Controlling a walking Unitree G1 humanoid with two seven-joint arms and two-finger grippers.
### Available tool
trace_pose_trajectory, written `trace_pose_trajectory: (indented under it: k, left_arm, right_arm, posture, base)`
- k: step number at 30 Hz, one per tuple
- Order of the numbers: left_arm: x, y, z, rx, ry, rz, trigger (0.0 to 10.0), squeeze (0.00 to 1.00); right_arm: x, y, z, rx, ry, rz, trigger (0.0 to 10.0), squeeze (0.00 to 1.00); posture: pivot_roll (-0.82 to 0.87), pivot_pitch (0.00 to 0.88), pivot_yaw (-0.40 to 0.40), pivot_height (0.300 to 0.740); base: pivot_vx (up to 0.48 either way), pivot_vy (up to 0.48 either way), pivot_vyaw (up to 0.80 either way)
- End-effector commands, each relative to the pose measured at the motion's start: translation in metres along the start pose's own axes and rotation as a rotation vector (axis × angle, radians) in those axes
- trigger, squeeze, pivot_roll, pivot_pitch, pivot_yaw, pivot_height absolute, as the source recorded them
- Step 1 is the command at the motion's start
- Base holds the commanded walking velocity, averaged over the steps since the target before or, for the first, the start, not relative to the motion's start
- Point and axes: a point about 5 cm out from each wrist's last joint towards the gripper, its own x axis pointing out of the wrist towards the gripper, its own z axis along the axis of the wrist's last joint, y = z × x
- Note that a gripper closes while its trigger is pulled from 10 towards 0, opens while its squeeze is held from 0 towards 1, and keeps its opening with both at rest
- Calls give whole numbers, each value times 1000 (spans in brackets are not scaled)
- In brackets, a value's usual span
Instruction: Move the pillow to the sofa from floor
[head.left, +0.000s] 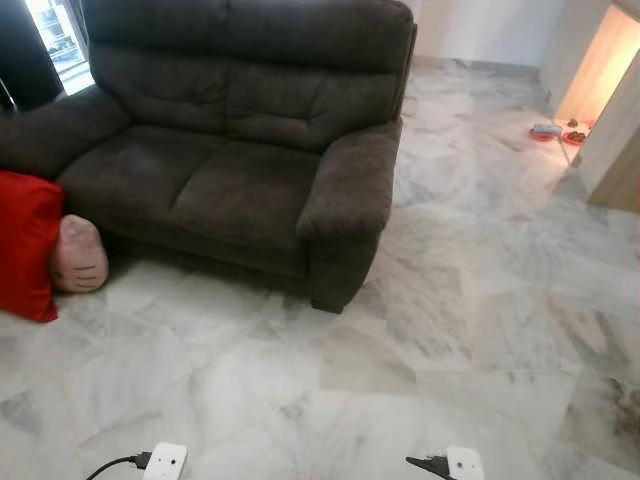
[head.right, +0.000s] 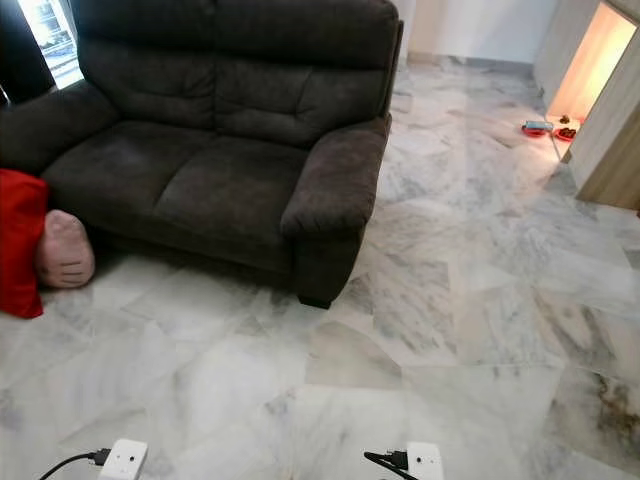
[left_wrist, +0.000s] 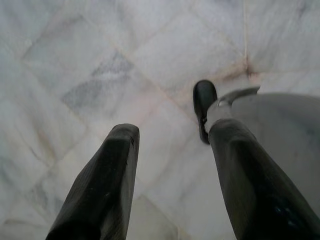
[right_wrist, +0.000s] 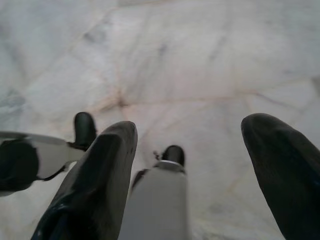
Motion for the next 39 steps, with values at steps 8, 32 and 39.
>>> trace_pose_trajectory:
  k: [8,32,39]
  left_arm:
    - [0,0,-1,-9,18,4,10000,0]
    - [0,-2,-2,-16,26,5,10000,0]
    - [0,-2,-2,-18,25,5,10000,0]
  right_arm:
    - [-3,-14,1,24,-8,-28,10000,0]
    - [3,11,8,18,-24,-4,10000,0]
    - [0,-5,8,17,-17,-22,10000,0]
  posture:
    - [74,0,-45,740]
    - [78,0,-53,740]
    - [78,0,-53,740]
  base:
    - [0,166,0]
    - [0,368,0]
    - [0,369,-529]
